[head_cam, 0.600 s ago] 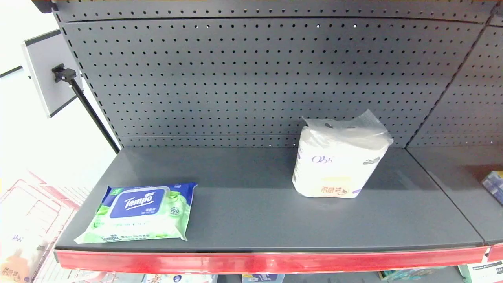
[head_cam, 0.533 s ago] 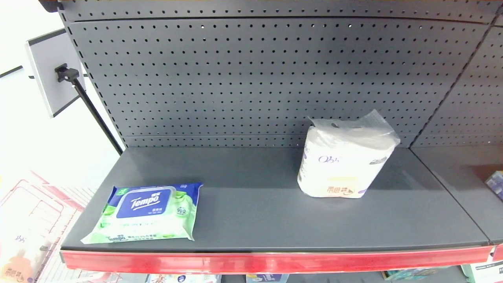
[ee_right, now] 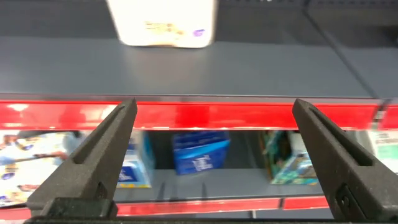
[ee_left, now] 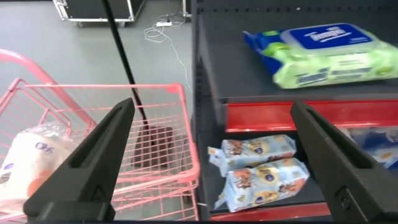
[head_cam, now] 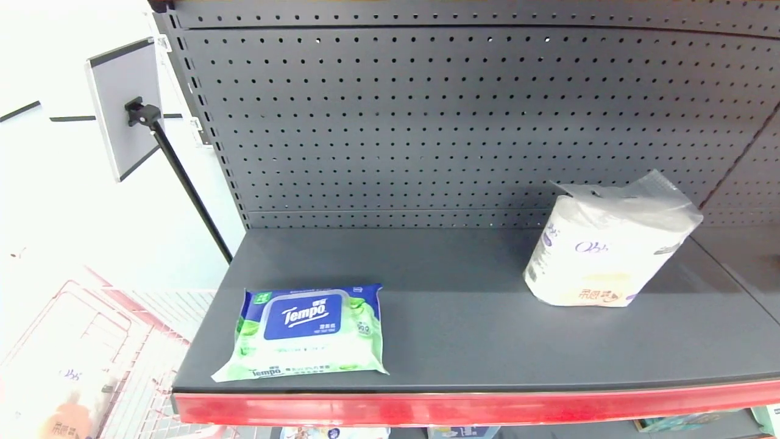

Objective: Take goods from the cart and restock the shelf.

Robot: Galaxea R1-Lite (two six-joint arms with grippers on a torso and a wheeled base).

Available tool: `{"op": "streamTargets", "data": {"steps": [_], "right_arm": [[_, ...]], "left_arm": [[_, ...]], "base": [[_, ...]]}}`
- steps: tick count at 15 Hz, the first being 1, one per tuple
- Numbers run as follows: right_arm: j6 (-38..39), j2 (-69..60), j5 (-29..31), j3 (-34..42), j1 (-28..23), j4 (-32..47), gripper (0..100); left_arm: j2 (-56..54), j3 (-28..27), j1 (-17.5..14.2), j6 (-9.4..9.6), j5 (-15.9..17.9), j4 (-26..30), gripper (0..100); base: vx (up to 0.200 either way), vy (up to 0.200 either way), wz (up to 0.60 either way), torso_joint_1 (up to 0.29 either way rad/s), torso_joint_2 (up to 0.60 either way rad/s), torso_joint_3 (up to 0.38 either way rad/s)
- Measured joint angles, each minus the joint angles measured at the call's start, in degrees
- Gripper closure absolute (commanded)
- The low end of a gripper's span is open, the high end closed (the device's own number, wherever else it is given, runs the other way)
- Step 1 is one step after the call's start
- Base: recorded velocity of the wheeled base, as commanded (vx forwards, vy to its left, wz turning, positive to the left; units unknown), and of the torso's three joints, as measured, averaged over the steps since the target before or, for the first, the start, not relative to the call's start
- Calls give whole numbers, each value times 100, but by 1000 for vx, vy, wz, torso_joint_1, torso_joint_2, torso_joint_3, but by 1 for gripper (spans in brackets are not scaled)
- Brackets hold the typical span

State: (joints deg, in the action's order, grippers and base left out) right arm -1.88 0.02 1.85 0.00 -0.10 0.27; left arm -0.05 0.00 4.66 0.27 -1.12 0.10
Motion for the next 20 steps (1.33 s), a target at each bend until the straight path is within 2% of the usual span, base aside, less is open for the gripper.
{"op": "streamTargets", "data": {"steps": [20], "right_arm": [[2, 0, 0, 0, -1, -2, 0]], "left_arm": [[0, 0, 0, -2, 0, 1, 0]], "base": [[0, 200, 0, 3, 3, 4]]}}
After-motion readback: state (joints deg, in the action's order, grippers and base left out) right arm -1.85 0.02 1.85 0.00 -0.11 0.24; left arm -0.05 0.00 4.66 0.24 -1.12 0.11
